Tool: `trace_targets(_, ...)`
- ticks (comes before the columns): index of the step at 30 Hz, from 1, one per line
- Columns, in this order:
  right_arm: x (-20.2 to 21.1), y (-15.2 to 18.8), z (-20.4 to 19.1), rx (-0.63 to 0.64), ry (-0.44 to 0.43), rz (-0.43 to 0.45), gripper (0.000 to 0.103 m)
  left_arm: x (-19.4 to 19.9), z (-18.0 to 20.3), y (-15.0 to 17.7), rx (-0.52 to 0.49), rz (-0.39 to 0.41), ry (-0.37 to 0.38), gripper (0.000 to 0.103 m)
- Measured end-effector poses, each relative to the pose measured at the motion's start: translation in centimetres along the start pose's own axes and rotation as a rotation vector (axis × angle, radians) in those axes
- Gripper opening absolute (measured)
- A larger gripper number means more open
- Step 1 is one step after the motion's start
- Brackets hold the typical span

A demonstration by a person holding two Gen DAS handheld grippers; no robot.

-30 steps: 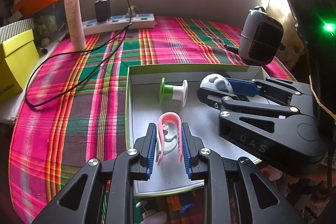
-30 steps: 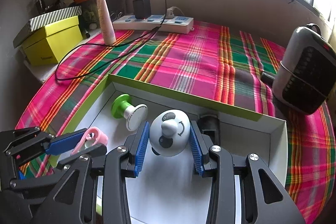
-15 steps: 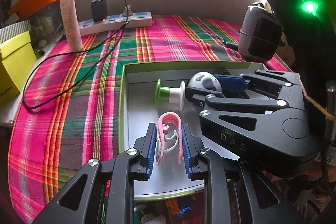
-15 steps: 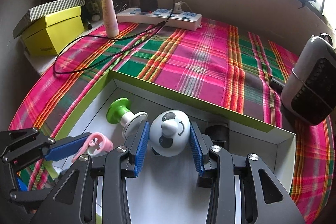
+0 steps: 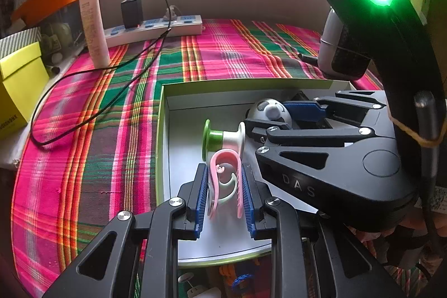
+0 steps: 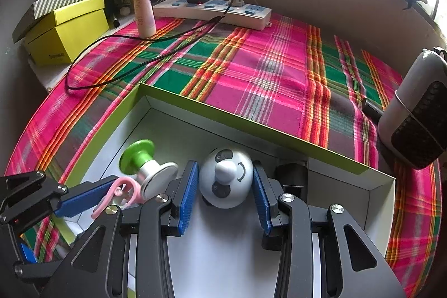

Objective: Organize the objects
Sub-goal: 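Lower the panda toy into the box beside the spool while left tool lowers the clip, then open right tool releasing the panda toy while left tool releases the pink clip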

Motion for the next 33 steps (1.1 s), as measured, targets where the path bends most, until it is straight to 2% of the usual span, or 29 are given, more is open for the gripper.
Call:
trace_targets(27,-0.01,-0.02,-0.25,-0.009,-0.003,0.003,0.04,0.01,0.01,-0.02,-0.008,-0.005,-0.005,0.025)
trace_targets(33,0.32,-0.15,-0.14,-0.019,0.001,0.02,0.045,0.08,0.15,-0.01,-0.011,-0.005,-0.002,0.029)
Point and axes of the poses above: each gripper's, at about its wrist camera, not at the fingertips, and x roughly against the way its jaws point, z to its right, y to its underside, the point moved 3 cm from there along -x, roughly the way its jaws point, and after that the axes turned 3 degrees about -z, right-handed, at the moved point
